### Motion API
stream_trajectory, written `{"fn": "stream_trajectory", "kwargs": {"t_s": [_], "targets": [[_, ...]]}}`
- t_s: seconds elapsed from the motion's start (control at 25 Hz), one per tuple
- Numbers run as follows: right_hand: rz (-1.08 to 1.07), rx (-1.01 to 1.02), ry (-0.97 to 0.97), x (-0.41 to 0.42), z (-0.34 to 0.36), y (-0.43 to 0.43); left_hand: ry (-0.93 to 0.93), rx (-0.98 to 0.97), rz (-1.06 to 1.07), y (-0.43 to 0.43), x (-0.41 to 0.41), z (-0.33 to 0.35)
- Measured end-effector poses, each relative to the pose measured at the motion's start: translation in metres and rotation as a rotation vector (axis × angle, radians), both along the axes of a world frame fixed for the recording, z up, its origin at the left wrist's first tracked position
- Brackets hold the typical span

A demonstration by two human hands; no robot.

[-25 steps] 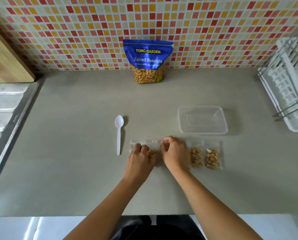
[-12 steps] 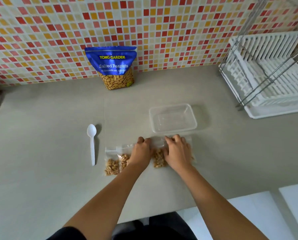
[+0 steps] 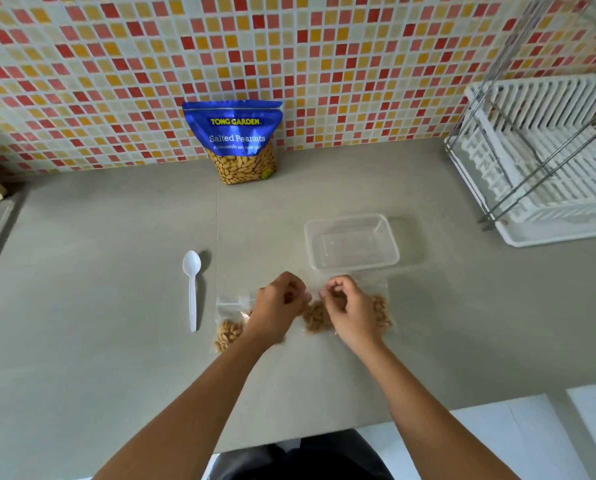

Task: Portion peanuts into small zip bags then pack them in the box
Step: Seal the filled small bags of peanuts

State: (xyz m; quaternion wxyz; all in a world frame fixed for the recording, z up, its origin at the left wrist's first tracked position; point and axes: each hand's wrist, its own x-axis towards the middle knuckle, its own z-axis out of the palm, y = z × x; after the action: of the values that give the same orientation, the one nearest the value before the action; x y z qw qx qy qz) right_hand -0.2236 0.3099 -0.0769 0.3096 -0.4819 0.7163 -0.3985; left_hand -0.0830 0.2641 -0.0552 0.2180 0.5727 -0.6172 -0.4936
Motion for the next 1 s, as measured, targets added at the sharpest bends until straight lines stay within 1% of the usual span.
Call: {"fn": "stream_trajectory", "kwargs": {"t_s": [0.04, 0.08, 0.12, 0.2, 0.32, 0.52, 0.64, 0.84, 1.0], "targets": [[-0.052, 0.005, -0.161, 0.006, 0.005, -0.001, 0.102, 0.056, 0.039, 0.000, 0.004, 0.008], [-0.091, 0.001, -0.265, 0.012, 0.009, -0.003, 0.181, 0.101, 0.071, -0.002, 0.007, 0.016], [-0.109, -0.003, -0.326, 0.018, 0.014, -0.005, 0.228, 0.123, 0.090, -0.004, 0.012, 0.025], [-0.118, -0.032, -0.415, 0.032, 0.028, -0.014, 0.249, 0.113, 0.082, -0.011, 0.022, 0.042], [-0.117, -0.105, -0.515, 0.050, 0.043, -0.030, 0.178, 0.016, 0.047, -0.022, 0.036, 0.066], [-0.045, -0.147, -0.496, 0.073, 0.062, -0.047, -0.102, -0.249, -0.024, -0.038, 0.052, 0.091], [-0.069, -0.188, -0.435, 0.079, 0.071, -0.051, -0.290, -0.418, -0.030, -0.040, 0.051, 0.094], [-0.155, -0.295, -0.277, 0.081, 0.083, -0.059, -0.412, -0.626, -0.002, -0.041, 0.053, 0.093], [-0.174, -0.319, -0.207, 0.073, 0.083, -0.065, -0.465, -0.681, -0.012, -0.044, 0.060, 0.092]]}}
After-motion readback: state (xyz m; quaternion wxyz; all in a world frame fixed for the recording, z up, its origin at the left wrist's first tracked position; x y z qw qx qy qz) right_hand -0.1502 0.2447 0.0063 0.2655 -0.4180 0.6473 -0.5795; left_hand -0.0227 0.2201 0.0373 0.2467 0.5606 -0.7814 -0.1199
